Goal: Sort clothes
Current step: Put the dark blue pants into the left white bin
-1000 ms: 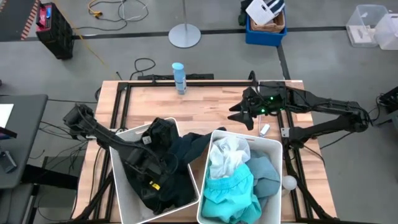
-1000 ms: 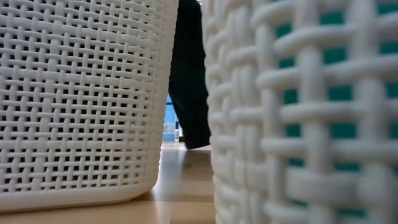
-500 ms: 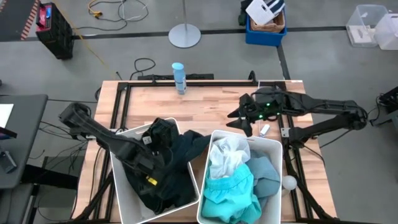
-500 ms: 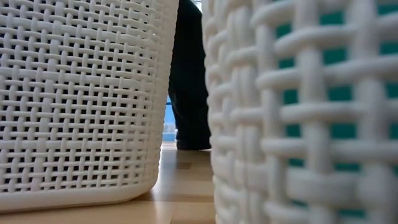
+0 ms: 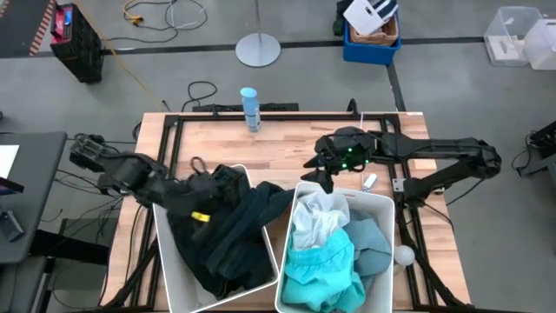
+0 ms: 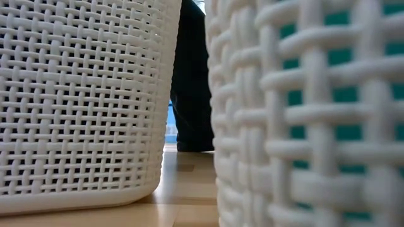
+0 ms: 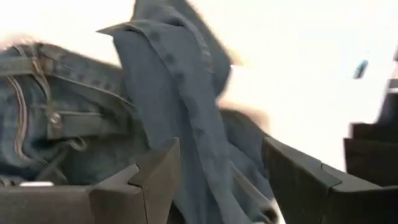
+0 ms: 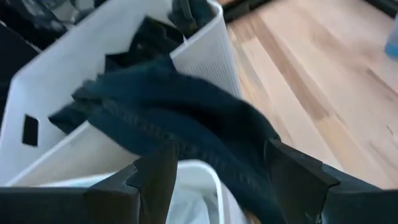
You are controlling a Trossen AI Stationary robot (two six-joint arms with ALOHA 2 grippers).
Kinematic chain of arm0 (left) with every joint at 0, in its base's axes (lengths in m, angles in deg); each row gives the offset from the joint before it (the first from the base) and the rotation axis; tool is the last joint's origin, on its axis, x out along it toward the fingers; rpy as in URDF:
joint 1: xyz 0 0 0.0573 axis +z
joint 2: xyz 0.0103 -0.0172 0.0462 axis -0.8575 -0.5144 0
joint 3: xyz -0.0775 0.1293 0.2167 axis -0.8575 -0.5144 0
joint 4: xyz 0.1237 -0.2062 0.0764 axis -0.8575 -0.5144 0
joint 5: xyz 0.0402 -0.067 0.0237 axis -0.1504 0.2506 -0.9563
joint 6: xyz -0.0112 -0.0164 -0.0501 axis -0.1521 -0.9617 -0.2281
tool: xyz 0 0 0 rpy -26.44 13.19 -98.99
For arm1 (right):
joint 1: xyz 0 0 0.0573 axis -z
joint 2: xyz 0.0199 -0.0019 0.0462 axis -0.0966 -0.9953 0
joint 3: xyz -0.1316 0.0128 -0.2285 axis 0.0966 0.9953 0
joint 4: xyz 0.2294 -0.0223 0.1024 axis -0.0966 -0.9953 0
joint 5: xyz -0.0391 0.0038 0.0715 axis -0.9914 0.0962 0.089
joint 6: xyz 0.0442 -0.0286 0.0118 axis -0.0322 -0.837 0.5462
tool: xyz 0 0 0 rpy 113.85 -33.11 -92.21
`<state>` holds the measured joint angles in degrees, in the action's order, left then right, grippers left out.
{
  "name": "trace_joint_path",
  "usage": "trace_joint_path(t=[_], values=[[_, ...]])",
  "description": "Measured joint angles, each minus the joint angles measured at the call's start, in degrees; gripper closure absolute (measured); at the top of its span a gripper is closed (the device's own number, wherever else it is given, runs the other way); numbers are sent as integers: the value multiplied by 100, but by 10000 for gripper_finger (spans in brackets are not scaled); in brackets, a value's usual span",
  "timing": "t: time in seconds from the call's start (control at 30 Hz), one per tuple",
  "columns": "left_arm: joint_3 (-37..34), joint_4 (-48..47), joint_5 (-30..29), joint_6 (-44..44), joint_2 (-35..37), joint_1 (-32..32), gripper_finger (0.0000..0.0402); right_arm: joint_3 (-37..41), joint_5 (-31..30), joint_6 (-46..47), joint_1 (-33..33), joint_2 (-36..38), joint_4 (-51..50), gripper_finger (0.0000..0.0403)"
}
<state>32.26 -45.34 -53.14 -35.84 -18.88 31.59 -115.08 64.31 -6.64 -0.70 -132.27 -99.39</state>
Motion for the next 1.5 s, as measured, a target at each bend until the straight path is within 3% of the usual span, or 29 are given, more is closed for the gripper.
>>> trace_joint_path(t=[0.43, 0.8, 0.93, 1.17, 1.3, 1.5], values=[[-9, 485, 410, 966, -1203, 1208, 177, -477, 7, 8, -109, -8, 454, 145], [15, 396, 1025, 1420, -1964, 1671, 167, -860, -190, 11, -329, -13, 515, 145], [0, 231, 1109, 1438, -2083, 1691, 210, -866, -249, 18, -334, -13, 506, 145], [-16, 128, 1095, 1432, -1950, 1694, 380, -866, -302, 17, -323, -13, 500, 145], [15, 96, 949, 1372, -1739, 1651, 389, -866, -301, 15, -321, -13, 506, 145], [289, 119, 136, 1282, -1044, 1335, 389, -866, -301, 17, -321, -13, 504, 145]])
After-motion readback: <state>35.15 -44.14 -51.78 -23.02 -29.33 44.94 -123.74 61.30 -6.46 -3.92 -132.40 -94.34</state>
